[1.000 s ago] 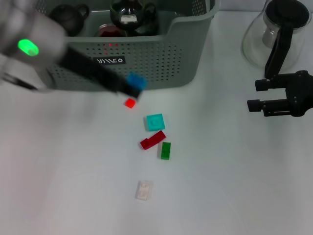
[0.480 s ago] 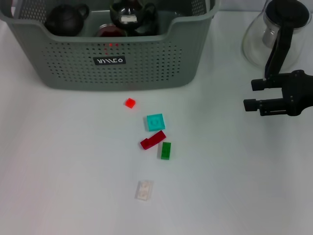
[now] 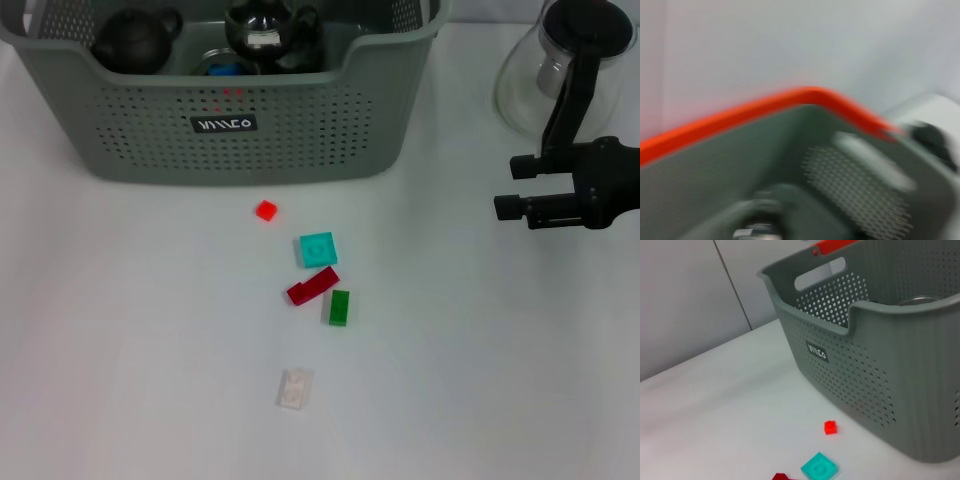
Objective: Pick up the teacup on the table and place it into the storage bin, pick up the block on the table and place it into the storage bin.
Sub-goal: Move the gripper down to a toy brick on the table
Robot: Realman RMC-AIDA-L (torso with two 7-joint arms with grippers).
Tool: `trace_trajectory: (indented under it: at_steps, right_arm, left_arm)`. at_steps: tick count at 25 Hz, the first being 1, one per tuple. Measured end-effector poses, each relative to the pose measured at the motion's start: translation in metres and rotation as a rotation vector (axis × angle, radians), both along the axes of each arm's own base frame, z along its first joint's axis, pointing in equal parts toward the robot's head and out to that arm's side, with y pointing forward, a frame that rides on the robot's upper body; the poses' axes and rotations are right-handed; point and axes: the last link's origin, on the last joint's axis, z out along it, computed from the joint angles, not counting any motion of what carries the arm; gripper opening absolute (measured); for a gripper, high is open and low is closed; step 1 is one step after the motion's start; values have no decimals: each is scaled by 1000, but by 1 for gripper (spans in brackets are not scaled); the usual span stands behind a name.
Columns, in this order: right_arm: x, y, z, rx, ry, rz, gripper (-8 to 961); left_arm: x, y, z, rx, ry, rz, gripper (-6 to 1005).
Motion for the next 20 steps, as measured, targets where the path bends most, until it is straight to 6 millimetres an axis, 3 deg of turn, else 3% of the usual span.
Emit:
trace_trajectory:
  at_steps: [4, 12, 18, 20]
  right_arm:
    - [0, 1, 1, 9, 8, -11, 744]
    - [0, 2, -1, 17, 32, -39, 744]
    - [-4, 3, -5, 15, 44, -51, 744]
    - [-5, 4, -8, 15, 48, -55, 744]
  left_arm:
    - [22, -41, -22, -195, 26, -232, 870]
    - [20, -97, -90, -512, 220, -458, 966]
    - [14, -109, -135, -652, 452, -531, 966]
    - [14, -110, -141, -660, 479, -552, 966]
